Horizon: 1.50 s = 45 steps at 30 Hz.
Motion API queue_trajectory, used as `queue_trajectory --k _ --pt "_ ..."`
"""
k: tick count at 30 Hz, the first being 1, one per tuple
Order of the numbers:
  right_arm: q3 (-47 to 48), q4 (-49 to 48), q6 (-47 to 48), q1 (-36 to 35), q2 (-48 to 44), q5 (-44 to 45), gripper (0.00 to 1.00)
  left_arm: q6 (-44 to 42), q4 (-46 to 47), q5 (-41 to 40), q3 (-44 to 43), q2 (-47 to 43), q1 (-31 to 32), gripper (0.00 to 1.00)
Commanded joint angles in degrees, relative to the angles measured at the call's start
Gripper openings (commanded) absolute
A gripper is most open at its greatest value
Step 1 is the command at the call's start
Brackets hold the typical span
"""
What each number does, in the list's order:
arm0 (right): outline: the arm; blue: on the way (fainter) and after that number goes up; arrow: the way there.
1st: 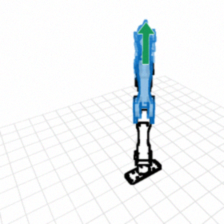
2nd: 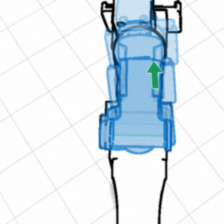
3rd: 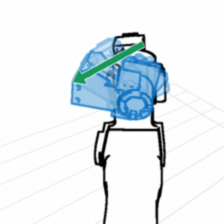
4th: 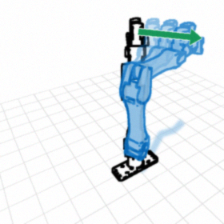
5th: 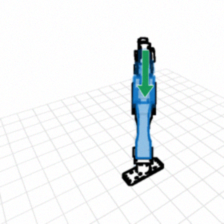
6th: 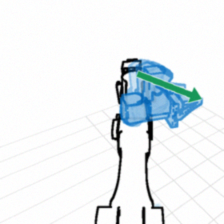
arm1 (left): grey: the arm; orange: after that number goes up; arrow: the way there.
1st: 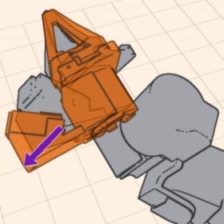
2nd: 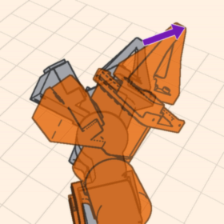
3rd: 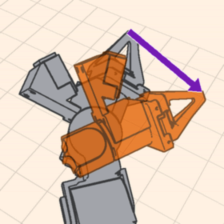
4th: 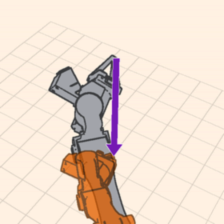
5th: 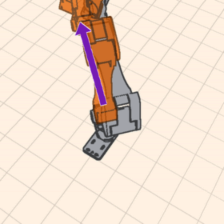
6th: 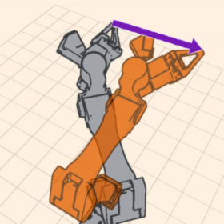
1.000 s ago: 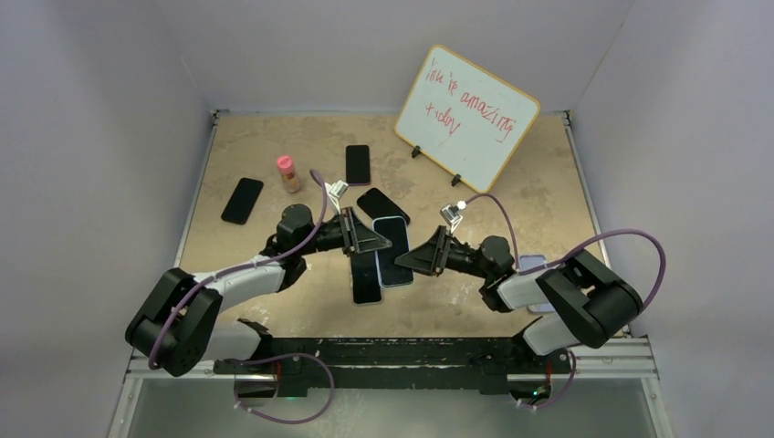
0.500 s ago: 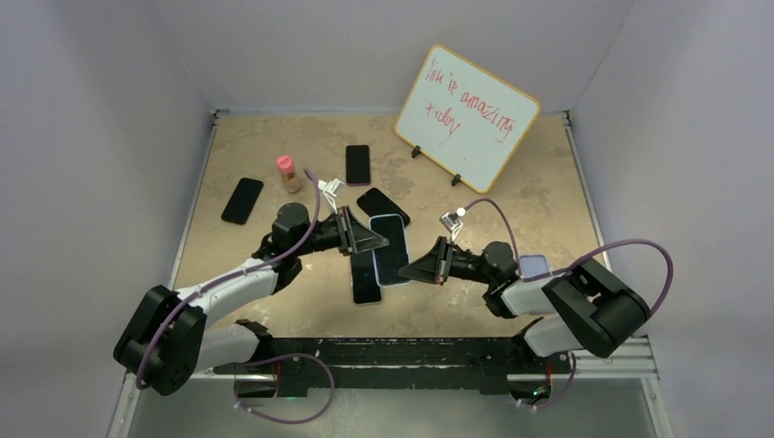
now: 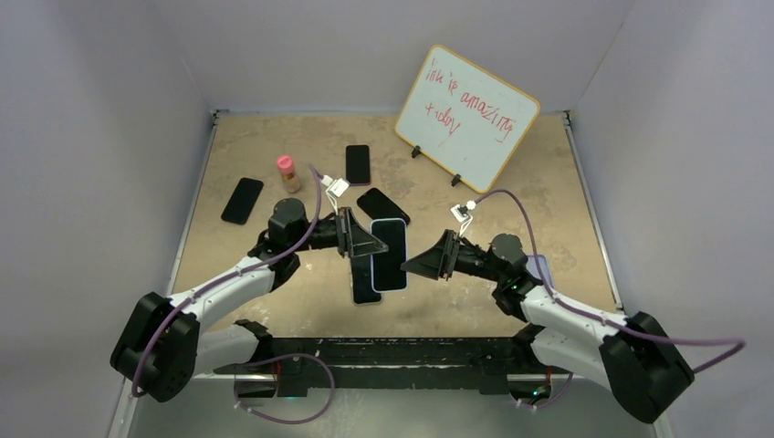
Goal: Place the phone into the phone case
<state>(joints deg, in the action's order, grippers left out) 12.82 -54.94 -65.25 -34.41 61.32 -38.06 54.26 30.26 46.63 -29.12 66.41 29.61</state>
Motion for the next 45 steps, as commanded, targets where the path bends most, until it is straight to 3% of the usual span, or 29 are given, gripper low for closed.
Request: queue_trajectory --k 1,9,16,22,28,29,33,40,45 --pt "6.2 18.0 9.6 0.1 -7.4 4.7 0.75 -0.9 5.9 8.0 -0.6 -2.4 -0.3 0.00" --pt "12.8 23.8 13.2 0.1 -6.2 5.0 0.81 -5.7 0.3 13.6 -1.6 -4.3 -0.2 0.00" --pt "15.0 17.8 12.2 0.1 -3.0 2.5 0.68 -9.2 -5.7 14.0 -1.8 -4.7 -0.3 0.00" --pt "14.7 13.0 11.0 0.1 -0.8 1.6 0.48 -11.9 -10.4 12.3 -2.1 -4.2 -0.3 0.00" --pt "12.7 6.3 7.4 0.1 2.8 -0.7 0.01 -19.1 -23.9 6.5 -4.7 -3.2 -0.3 0.00" --pt "12.1 4.5 6.7 0.1 3.1 -0.6 0.00 -20.0 -25.9 5.1 -5.1 -2.9 -0.4 0.00" --pt "12.2 5.3 6.2 0.1 3.7 0.9 0.00 -22.3 -32.7 0.1 -6.5 -0.7 -0.6 0.00" --pt "14.2 12.2 7.2 0.1 3.6 3.1 0.00 -22.1 -33.5 -2.0 -7.4 1.0 -0.7 0.00" --pt "15.4 23.2 10.3 0.1 0.7 7.5 0.47 -20.9 -37.6 -6.1 -8.6 0.5 -2.8 0.00"
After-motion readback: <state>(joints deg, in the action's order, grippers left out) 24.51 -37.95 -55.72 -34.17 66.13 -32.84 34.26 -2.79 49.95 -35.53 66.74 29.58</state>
